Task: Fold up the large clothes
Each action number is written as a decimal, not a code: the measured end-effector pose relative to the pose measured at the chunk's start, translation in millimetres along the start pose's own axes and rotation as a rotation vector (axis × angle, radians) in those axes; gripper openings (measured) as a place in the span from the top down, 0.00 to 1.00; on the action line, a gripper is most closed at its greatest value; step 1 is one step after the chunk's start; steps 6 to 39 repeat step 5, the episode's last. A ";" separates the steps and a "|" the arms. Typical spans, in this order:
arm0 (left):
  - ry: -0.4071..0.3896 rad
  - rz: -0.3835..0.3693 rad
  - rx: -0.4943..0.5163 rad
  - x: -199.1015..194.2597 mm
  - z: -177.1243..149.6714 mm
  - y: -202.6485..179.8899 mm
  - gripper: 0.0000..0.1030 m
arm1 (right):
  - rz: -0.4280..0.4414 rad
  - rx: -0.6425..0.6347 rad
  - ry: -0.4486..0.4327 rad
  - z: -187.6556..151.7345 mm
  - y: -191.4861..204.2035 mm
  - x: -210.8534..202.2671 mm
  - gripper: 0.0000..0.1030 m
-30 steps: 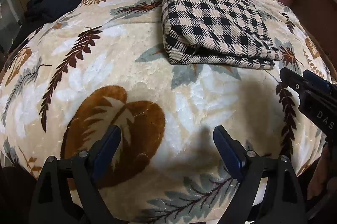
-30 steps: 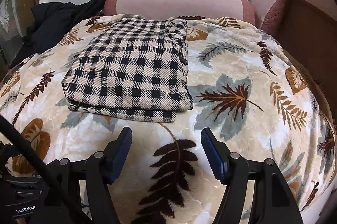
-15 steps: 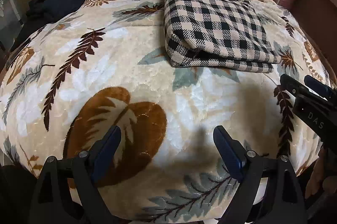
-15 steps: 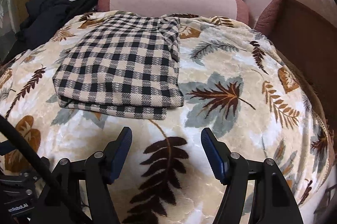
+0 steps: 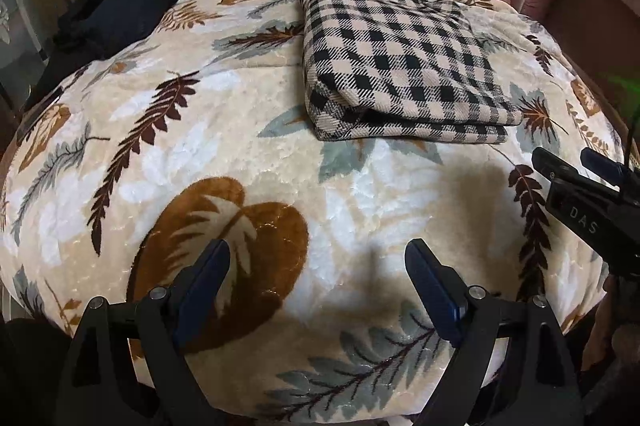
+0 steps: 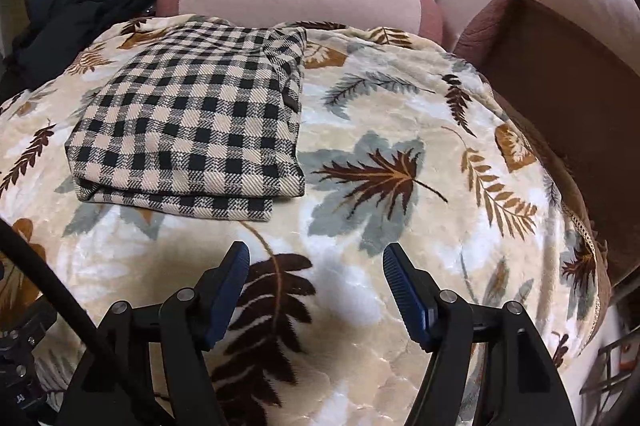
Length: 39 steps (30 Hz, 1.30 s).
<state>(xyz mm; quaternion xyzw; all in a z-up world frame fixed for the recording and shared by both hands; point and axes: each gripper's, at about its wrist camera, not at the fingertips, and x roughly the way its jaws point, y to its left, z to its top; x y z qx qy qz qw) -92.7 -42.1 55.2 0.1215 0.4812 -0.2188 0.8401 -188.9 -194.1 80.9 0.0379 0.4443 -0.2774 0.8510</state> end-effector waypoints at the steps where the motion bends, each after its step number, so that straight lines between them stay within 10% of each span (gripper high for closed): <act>1: -0.007 0.003 0.004 -1.4 -0.1 -0.6 0.14 | -0.001 0.000 0.000 -0.2 -0.2 -0.4 0.28; 39: -0.017 0.008 0.003 -4.1 0.4 -0.5 0.14 | -0.005 -0.005 -0.003 -1.2 1.6 -1.7 0.27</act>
